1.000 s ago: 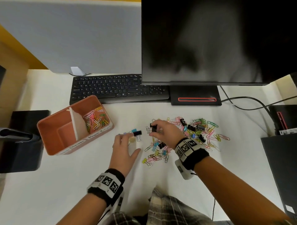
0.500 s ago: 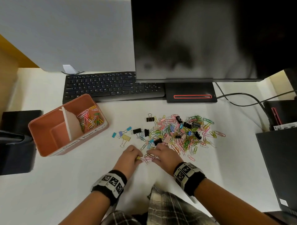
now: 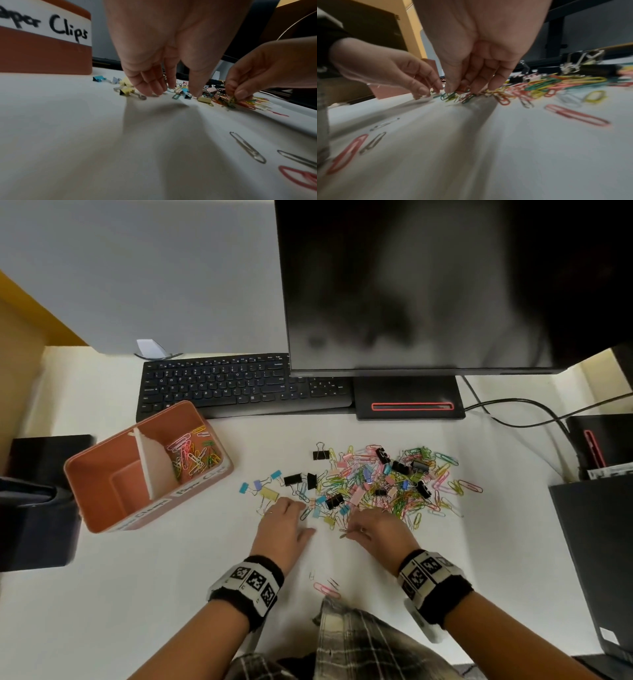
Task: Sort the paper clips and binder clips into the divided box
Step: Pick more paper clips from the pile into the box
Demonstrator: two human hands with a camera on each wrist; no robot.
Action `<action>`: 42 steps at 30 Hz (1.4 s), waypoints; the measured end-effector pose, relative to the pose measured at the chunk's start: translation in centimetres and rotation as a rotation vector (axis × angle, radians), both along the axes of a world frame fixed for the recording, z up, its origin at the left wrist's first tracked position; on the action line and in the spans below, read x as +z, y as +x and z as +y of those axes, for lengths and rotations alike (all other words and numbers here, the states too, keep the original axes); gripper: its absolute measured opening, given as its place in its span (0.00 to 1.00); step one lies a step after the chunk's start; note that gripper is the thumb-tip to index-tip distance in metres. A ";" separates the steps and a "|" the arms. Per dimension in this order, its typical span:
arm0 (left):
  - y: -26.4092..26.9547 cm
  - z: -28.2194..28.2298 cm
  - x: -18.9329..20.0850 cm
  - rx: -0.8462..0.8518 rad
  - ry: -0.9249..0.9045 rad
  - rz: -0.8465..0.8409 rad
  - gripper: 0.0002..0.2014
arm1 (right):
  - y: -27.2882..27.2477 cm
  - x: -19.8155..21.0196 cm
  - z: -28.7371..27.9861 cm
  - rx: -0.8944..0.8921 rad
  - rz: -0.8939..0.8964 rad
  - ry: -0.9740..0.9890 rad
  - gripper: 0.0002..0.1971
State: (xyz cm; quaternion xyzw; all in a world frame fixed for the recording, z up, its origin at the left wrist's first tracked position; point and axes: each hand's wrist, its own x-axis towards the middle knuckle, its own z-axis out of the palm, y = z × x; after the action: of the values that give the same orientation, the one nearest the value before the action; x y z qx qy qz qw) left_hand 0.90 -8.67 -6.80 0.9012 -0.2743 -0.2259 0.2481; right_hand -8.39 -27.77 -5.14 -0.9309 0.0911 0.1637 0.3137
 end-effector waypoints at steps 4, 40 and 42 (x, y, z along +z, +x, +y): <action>0.6 -1.6 -0.6 0.049 0.015 0.013 0.12 | -1.1 0.1 -1.4 -0.153 0.022 0.145 0.03; -5.2 1.8 -0.8 -0.154 -0.012 0.148 0.03 | -0.3 -0.9 -0.1 -0.283 0.055 0.115 0.07; -5.1 2.1 -0.9 -0.133 -0.039 0.134 0.07 | -0.1 -0.9 0.4 -0.284 0.007 0.136 0.05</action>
State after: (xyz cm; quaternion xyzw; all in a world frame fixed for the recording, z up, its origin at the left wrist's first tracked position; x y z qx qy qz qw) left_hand -4.18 -6.58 -7.69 0.8590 -0.3205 -0.2962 0.2676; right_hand -8.48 -27.40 -6.00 -0.8846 0.2117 0.1270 0.3957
